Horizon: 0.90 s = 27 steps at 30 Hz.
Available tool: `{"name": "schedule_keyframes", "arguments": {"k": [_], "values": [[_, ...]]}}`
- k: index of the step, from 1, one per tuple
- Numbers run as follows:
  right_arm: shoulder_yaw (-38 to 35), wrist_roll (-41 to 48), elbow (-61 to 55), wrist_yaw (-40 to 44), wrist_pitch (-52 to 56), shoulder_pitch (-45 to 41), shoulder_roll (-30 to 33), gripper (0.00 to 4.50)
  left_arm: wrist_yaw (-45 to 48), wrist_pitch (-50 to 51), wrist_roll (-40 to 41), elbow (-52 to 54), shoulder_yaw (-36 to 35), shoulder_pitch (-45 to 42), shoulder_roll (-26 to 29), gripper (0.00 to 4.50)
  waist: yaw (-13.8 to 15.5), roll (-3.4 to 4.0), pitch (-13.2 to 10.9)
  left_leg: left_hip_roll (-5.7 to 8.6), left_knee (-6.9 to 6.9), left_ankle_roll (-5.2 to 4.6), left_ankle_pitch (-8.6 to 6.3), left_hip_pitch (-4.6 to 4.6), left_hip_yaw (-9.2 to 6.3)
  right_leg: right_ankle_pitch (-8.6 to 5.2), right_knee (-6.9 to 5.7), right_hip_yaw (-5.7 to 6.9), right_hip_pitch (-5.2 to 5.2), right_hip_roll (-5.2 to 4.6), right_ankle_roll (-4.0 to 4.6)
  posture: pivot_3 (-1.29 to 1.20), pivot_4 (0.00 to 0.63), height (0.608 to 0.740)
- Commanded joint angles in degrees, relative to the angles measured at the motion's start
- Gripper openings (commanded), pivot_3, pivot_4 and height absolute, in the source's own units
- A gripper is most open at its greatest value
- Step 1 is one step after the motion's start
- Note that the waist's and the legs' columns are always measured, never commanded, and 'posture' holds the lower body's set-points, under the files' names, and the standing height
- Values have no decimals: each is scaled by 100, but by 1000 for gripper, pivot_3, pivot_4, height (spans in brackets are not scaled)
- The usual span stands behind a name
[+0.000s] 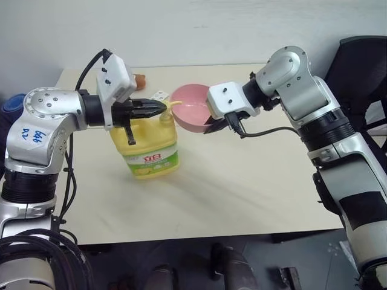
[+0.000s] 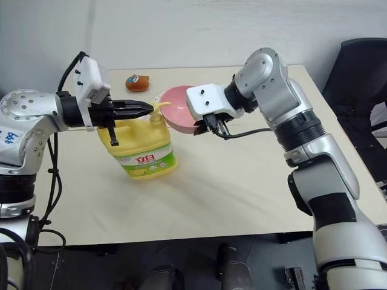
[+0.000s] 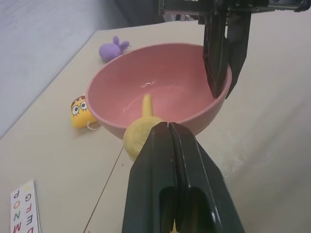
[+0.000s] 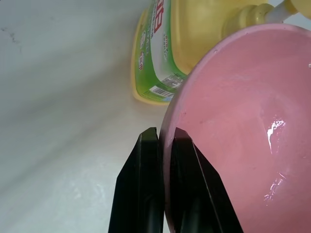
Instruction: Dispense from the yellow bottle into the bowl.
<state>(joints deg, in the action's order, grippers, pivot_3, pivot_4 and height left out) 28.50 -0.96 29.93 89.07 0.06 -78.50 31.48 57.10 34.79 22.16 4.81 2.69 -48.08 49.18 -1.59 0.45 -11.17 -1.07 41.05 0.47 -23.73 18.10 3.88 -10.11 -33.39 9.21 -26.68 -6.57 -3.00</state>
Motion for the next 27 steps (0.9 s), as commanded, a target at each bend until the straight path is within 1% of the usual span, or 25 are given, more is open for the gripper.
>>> {"name": "schedule_keyframes", "arguments": {"k": [1,4,5,7,9,12,15,17,19,23,27], "values": [[-31,133,-216,343,-84,-226,95,0,164,196,-313,-86,487,308,55,13,-1,10,-1,2,-3,0,0,0,5,0,-1,-4,0,0,0,0,150,740],[-69,98,-184,342,-86,-242,59,0,135,228,-213,-78,326,194,-58,13,7,6,-4,-1,4,0,0,2,-1,-1,-2,2,-11,1,2,0,150,740],[-98,66,-156,339,-91,-249,36,0,120,229,-181,-69,256,146,-93,13,12,5,-4,-3,11,0,0,16,-4,-1,-4,2,-23,2,2,0,150,740],[-114,-39,-13,249,-160,-280,-4,0,172,331,96,49,-9,55,-146,13,9,5,-4,2,11,-1,0,25,-1,-1,-6,1,-37,-3,2,0,150,740],[-117,-109,101,201,-219,-298,-27,0,199,538,369,158,-243,-13,-170,13,3,5,-4,3,17,-1,0,56,6,0,-16,-5,-76,-3,1,0,150,740],[-131,-174,228,228,-311,-299,-26,0,250,1017,977,433,-761,-132,-58,13,-14,5,-4,1,22,-1,0,83,4,0,-20,1,-101,-2,2,0,150,740],[-133,-242,370,221,-430,-334,-39,0,274,1496,1571,648,-1231,-304,78,13,-16,5,-4,1,22,-1,0,86,3,0,-18,1,-103,-2,2,0,150,740],[-133,-310,532,189,-543,-387,-67,0,240,1719,1832,697,-1445,-444,197,13,-13,4,-4,1,24,-1,0,87,2,0,-19,0,-103,-3,2,0,150,740],[-137,-361,782,163,-661,-496,-126,0,126,1647,1702,472,-1467,-659,302,13,-12,4,-4,2,24,-1,0,85,1,0,-20,0,-101,-4,2,0,150,740],[-183,-440,1314,93,-873,-747,-309,0,-12,1122,1033,-169,-1061,-998,373,13,-15,5,-4,4,29,-1,1,84,1,1,-23,0,-100,-3,2,0,150,740],[-225,-561,1896,-77,-1113,-1014,-545,0,77,455,431,-976,-450,-1318,51,13,-1,4,-4,5,29,-1,1,82,3,1,-24,0,-97,-3,3,0,150,740]]}}
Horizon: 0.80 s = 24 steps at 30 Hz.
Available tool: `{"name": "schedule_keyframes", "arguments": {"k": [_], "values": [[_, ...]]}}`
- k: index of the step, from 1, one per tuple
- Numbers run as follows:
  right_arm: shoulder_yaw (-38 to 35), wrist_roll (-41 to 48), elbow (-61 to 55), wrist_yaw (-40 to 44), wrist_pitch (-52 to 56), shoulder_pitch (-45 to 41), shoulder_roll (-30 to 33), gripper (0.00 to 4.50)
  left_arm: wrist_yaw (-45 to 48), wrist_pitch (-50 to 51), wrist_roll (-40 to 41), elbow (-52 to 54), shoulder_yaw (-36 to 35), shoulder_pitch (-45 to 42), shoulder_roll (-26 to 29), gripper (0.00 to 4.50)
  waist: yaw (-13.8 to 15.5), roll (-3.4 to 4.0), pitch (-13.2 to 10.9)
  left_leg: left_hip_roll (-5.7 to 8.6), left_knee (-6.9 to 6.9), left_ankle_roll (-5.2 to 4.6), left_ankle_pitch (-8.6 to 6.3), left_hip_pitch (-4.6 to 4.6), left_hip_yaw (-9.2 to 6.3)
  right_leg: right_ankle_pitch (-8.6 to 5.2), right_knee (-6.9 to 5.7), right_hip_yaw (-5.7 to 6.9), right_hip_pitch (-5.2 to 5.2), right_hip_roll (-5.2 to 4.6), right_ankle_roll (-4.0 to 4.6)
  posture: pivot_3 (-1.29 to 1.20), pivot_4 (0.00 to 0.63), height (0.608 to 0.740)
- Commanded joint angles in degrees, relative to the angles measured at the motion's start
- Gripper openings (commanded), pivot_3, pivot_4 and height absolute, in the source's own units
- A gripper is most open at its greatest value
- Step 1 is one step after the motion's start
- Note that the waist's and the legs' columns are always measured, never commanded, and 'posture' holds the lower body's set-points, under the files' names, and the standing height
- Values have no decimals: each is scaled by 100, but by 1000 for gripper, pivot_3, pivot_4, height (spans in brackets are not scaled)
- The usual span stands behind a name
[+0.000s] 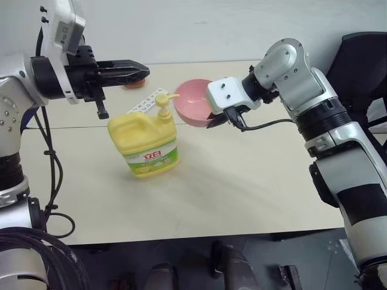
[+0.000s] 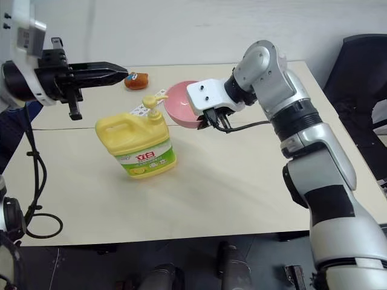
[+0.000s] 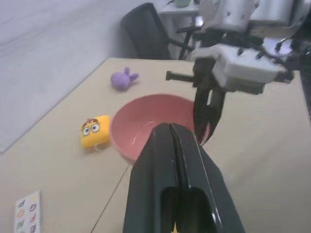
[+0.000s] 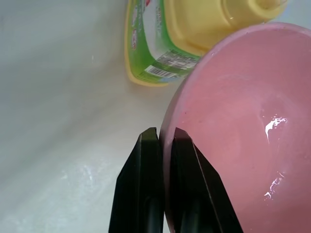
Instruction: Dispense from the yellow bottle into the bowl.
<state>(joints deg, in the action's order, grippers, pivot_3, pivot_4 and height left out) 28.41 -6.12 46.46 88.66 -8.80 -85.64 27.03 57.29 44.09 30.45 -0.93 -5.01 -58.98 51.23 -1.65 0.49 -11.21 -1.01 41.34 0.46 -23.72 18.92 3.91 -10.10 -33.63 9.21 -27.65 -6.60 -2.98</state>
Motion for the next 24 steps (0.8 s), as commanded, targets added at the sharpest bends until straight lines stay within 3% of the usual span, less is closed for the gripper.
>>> {"name": "schedule_keyframes", "arguments": {"k": [1,11,24], "values": [[-226,-64,327,-45,-265,-335,-137,0,75,-596,-510,-546,412,-275,-222,13,4,0,0,1,2,0,0,1,0,0,-1,1,0,-1,0,0,150,740],[-341,-241,802,-98,-480,-541,-331,0,269,-1311,-955,-1264,659,-453,-770,13,-35,0,0,-2,3,0,0,19,0,0,1,5,-14,2,0,0,150,740],[-568,-216,781,-6,-370,-558,-448,0,396,-1385,-1063,-1016,610,-177,-670,13,-35,0,0,-2,5,0,0,17,-1,0,-3,4,-14,0,-1,0,150,740]]}}
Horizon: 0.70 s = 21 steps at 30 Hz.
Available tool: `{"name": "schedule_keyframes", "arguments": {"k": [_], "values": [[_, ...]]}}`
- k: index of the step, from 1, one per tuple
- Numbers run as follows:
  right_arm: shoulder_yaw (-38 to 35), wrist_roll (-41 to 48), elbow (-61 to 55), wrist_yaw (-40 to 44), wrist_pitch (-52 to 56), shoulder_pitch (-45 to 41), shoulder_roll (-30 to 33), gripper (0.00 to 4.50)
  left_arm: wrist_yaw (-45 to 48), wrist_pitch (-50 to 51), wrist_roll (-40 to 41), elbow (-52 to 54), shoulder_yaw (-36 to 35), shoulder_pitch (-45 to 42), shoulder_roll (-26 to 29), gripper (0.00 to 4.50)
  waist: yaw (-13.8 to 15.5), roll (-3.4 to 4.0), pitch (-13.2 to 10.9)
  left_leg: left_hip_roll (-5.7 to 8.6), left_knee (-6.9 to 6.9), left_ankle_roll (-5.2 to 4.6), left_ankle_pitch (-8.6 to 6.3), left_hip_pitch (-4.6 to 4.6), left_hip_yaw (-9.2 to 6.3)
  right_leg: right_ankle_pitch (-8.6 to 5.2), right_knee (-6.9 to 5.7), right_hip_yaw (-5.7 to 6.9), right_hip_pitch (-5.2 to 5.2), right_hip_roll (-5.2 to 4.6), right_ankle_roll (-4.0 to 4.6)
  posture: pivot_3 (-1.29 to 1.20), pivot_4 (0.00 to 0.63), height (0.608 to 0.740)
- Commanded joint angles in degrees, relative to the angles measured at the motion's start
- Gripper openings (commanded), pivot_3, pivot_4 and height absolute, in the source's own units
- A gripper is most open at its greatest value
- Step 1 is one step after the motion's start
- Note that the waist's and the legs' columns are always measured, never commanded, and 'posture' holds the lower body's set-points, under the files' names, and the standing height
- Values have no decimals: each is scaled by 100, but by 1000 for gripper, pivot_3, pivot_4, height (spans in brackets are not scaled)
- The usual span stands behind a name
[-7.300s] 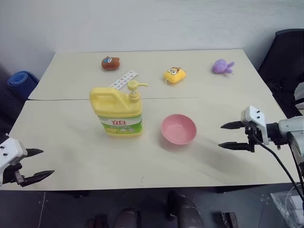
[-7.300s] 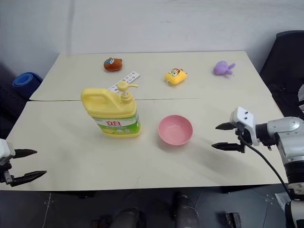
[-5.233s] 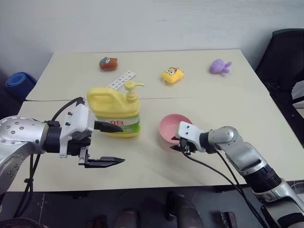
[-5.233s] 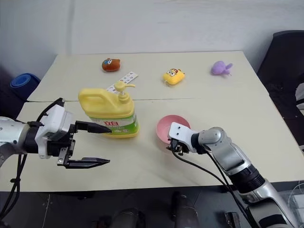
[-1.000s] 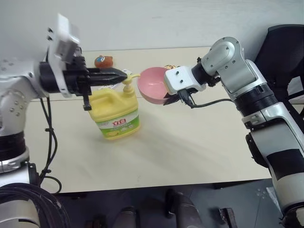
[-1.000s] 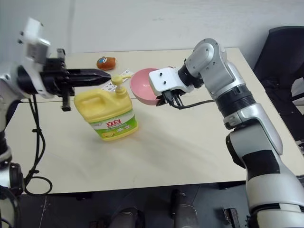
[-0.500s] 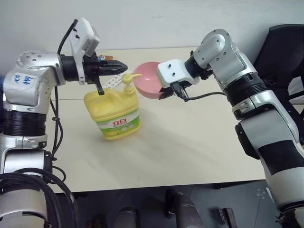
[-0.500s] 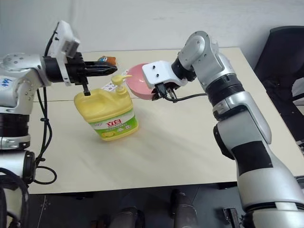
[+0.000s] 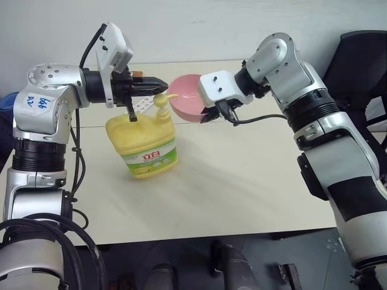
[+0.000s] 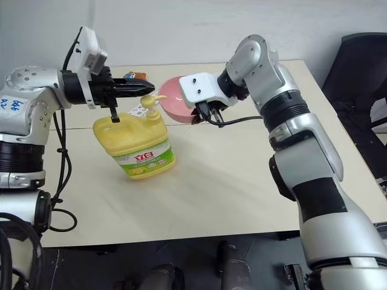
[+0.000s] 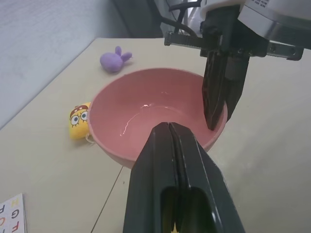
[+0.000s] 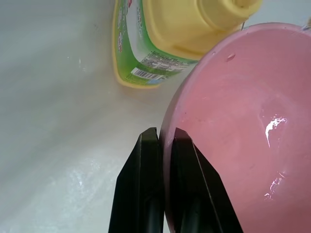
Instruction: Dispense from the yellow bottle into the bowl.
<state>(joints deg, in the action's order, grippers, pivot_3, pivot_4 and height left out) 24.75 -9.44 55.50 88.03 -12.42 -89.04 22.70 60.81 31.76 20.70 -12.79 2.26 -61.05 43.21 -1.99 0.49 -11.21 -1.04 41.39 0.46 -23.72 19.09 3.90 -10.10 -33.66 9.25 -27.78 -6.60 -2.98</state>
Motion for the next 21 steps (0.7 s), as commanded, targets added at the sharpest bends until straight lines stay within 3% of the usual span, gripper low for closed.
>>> {"name": "schedule_keyframes", "arguments": {"k": [1,21], "values": [[-218,102,-133,67,-10,-214,-23,0,57,-164,-96,186,-122,50,138,13,1,0,0,0,0,0,0,0,0,0,-1,0,0,0,0,0,150,740],[-219,93,-239,172,-58,-170,-47,0,311,-692,-680,35,314,303,81,13,12,0,0,1,10,0,0,-9,0,0,-9,-3,9,-2,0,0,150,740]]}}
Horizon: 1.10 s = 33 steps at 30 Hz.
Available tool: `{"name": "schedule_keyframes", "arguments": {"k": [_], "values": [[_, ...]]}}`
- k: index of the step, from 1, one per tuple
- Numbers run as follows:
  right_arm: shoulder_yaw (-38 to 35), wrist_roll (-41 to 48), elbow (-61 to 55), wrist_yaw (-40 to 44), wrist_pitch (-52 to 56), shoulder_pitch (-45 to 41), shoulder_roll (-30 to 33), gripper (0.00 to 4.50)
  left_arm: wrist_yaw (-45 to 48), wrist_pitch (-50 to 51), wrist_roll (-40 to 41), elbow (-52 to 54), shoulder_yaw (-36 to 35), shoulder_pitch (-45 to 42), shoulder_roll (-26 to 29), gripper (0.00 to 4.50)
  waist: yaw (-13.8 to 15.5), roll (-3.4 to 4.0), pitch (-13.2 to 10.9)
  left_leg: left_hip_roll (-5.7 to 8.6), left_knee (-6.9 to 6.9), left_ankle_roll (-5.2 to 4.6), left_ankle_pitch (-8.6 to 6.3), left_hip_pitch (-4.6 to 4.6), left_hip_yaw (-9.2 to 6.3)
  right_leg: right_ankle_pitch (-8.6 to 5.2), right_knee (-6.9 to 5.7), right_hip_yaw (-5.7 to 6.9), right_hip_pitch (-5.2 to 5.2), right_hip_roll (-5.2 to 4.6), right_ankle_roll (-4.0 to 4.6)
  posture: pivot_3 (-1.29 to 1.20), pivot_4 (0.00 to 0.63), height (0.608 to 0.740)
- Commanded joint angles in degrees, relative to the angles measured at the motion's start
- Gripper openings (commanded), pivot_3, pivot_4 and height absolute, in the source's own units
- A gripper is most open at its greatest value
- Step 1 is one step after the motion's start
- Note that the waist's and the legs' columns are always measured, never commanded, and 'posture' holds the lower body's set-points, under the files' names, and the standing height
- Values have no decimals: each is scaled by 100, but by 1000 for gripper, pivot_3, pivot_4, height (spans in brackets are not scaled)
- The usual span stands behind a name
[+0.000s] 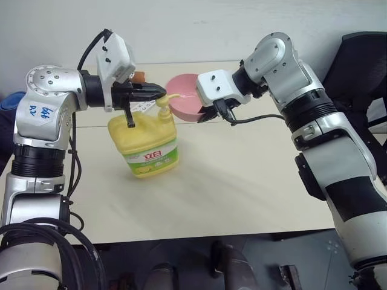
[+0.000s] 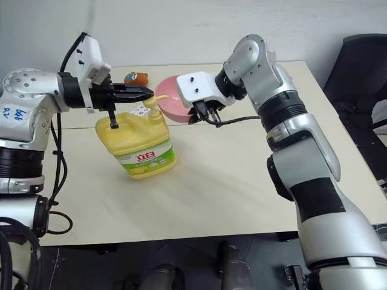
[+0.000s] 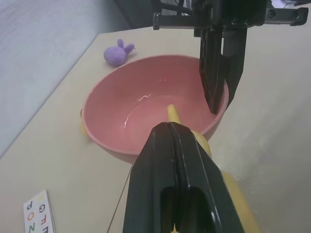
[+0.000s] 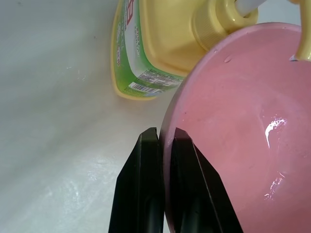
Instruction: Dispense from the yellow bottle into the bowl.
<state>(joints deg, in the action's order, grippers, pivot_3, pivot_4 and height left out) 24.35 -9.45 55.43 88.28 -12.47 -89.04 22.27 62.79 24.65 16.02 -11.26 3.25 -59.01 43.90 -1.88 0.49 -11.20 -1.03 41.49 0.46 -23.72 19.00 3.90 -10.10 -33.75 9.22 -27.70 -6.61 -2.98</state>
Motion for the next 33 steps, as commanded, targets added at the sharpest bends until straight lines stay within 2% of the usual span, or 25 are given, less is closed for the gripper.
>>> {"name": "schedule_keyframes", "arguments": {"k": [1,15,33], "values": [[-179,98,-238,153,-51,-169,-4,0,121,9,-227,-141,226,97,2,13,2,0,0,0,0,0,0,-3,0,0,0,-1,2,0,0,0,150,740],[-174,122,-339,201,-30,-133,-22,0,433,-586,-813,-299,733,373,32,13,10,-1,3,0,-13,0,0,-55,11,0,-1,-12,41,0,0,0,150,740],[-187,165,-419,236,-14,-131,-59,0,630,-886,-1186,-307,992,666,-4,13,13,3,8,0,-21,0,0,-87,16,-1,0,-17,71,0,1,0,150,740]]}}
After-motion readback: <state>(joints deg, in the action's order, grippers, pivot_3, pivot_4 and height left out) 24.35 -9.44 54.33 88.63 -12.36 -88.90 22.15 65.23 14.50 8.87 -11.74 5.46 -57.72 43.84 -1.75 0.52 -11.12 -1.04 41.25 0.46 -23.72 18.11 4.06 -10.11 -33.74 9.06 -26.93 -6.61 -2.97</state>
